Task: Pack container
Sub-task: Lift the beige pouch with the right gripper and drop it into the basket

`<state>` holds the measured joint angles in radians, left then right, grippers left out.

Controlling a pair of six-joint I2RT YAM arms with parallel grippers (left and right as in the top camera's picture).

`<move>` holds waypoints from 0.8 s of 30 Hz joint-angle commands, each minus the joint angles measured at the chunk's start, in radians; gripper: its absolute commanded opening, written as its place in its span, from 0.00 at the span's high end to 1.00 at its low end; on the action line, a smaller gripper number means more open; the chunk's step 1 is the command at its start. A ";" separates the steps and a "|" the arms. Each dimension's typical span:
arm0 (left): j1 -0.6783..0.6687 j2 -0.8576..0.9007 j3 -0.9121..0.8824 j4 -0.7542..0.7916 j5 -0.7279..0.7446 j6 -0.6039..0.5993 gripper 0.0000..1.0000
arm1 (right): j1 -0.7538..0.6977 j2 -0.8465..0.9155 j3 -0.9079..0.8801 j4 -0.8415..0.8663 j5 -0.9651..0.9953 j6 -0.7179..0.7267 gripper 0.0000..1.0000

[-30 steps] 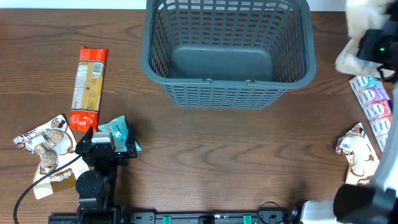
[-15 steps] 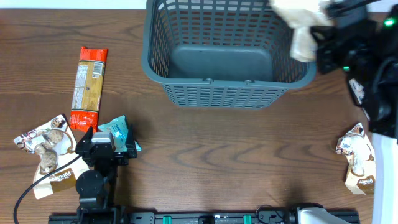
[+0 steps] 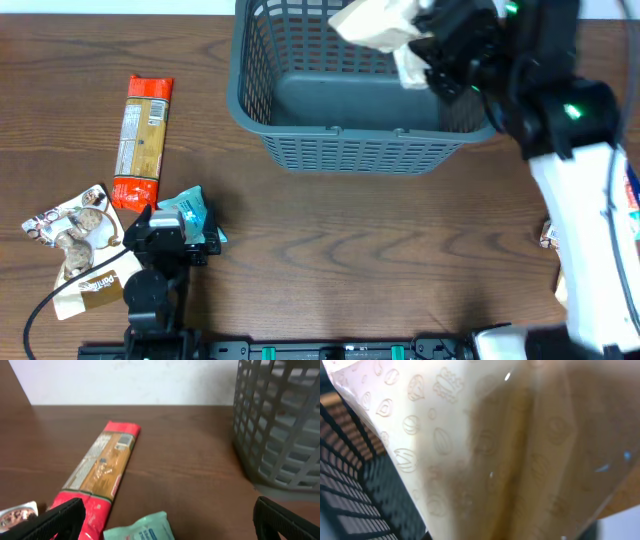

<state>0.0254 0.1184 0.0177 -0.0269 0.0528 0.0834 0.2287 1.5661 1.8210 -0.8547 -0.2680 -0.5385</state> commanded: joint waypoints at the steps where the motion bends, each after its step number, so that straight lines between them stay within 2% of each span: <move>1: 0.002 0.031 -0.014 -0.041 -0.036 0.010 0.02 | 0.008 0.087 0.013 -0.005 -0.028 -0.059 0.99; 6: 0.002 0.058 -0.014 -0.040 -0.074 0.014 0.01 | 0.008 0.197 0.013 -0.032 -0.036 -0.122 0.99; 11: 0.002 0.062 -0.014 -0.040 -0.086 0.014 0.01 | 0.009 0.311 0.013 -0.119 -0.036 -0.295 0.99; 17: 0.002 0.062 -0.014 -0.040 -0.111 0.013 0.01 | 0.009 0.418 0.013 -0.205 -0.037 -0.385 0.99; 18: 0.002 0.062 -0.014 -0.040 -0.111 0.013 0.01 | 0.009 0.436 0.013 -0.222 -0.036 -0.407 0.95; 20: 0.002 0.062 -0.014 -0.040 -0.111 0.013 0.02 | 0.008 0.455 0.013 -0.235 -0.033 -0.409 0.71; 21: 0.002 0.062 -0.014 -0.040 -0.111 0.013 0.01 | 0.009 0.462 0.013 -0.237 -0.030 -0.402 0.64; 23: 0.002 0.062 -0.014 -0.040 -0.111 0.013 0.01 | 0.008 0.465 0.013 -0.235 -0.028 -0.393 0.62; 24: 0.002 0.062 -0.014 -0.040 -0.110 0.013 0.01 | 0.009 0.464 0.013 -0.233 -0.029 -0.389 0.56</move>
<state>0.0254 0.1753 0.0204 -0.0261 -0.0135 0.0837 0.2287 2.0296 1.8206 -1.0882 -0.2844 -0.9031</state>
